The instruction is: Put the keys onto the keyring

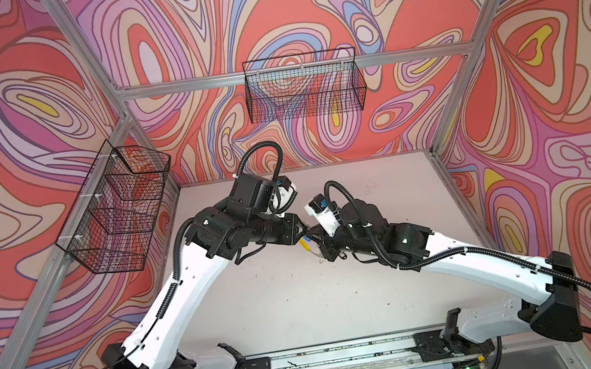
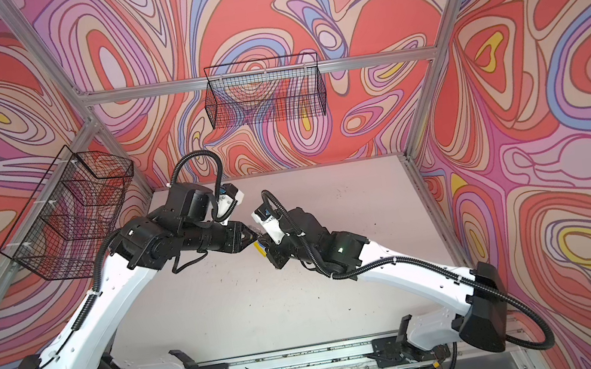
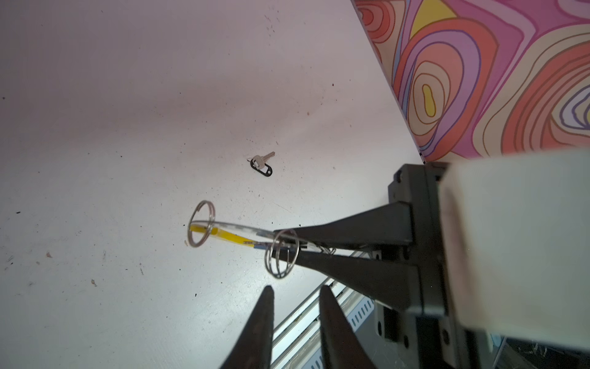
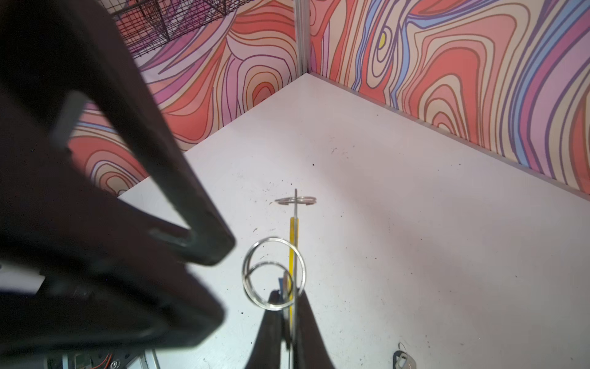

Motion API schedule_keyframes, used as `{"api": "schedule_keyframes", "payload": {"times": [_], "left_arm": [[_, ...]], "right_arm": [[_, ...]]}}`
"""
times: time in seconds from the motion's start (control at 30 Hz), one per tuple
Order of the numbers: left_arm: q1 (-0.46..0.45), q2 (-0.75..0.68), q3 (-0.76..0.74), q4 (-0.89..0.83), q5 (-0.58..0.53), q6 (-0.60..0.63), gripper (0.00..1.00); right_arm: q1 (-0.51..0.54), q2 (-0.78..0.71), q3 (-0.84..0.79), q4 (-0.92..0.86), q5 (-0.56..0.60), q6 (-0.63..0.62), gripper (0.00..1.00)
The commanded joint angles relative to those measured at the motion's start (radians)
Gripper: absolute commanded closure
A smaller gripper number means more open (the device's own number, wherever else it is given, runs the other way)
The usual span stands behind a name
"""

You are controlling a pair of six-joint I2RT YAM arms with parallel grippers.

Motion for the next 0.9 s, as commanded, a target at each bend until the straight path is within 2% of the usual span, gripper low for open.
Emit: {"api": "schedule_keyframes", "payload": {"times": [0.0,0.1,0.3,0.4,0.87], "left_arm": [[-0.002,-0.102,-0.054,0.109,-0.053,-0.020,0.60],[-0.002,-0.172,-0.159,0.232,-0.089,-0.063,0.60],[-0.002,-0.292,-0.426,0.540,-0.089,-0.188,0.61],[-0.002,-0.321,-0.497,0.628,-0.095,-0.229,0.63],[-0.002,-0.273,-0.489,0.683,-0.074,-0.226,0.66]], "right_arm": [[-0.006,-0.021,0.006,0.034,0.007,0.047,1.00],[-0.005,-0.018,0.011,0.040,-0.002,0.088,1.00],[-0.005,-0.035,-0.017,0.106,-0.031,0.162,1.00],[-0.004,-0.035,-0.027,0.113,-0.015,0.170,1.00],[-0.005,-0.010,-0.027,0.109,-0.013,0.153,1.00]]}}
